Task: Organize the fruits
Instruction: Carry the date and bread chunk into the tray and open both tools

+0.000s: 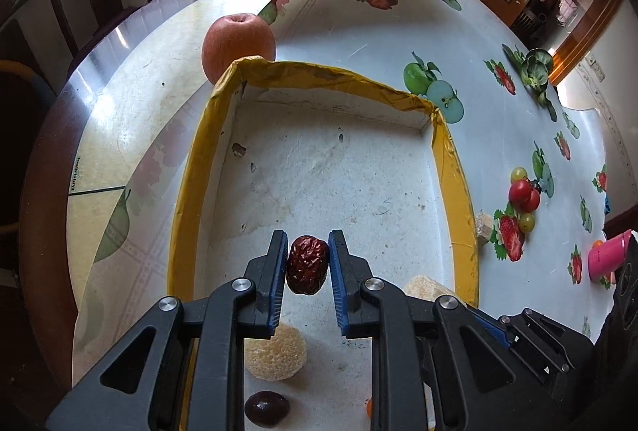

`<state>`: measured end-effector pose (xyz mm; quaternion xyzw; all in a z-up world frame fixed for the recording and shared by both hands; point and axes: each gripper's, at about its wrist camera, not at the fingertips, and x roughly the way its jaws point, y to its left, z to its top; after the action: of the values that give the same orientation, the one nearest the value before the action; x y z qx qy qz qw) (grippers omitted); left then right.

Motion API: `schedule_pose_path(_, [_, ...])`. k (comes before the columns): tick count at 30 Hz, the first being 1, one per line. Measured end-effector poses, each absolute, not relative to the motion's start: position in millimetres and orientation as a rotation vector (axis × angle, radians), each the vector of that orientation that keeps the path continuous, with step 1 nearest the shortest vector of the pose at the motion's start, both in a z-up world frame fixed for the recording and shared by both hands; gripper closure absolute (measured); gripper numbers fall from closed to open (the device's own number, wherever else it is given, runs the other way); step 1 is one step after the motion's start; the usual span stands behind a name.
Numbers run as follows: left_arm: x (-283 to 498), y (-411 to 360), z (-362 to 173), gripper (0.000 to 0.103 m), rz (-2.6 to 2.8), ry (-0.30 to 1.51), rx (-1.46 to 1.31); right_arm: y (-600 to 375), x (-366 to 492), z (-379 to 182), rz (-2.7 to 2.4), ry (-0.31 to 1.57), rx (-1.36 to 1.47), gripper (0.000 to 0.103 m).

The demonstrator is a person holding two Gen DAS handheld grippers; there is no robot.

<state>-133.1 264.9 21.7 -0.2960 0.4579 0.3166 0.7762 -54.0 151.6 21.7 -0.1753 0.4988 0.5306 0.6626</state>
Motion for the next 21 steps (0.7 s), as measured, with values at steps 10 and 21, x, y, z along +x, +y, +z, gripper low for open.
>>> schedule_pose_path(10, [-133.4, 259.5, -5.6, 0.085, 0.696, 1.062, -0.634, 159.8, -64.0, -0.4, 1.186, 1.122, -0.52, 0.065])
schedule_pose_path(21, [-161.2, 247.1, 37.7, 0.047, 0.801, 0.985, -0.587, 135.5, -65.4, 23.0, 1.191, 1.109, -0.478, 0.06])
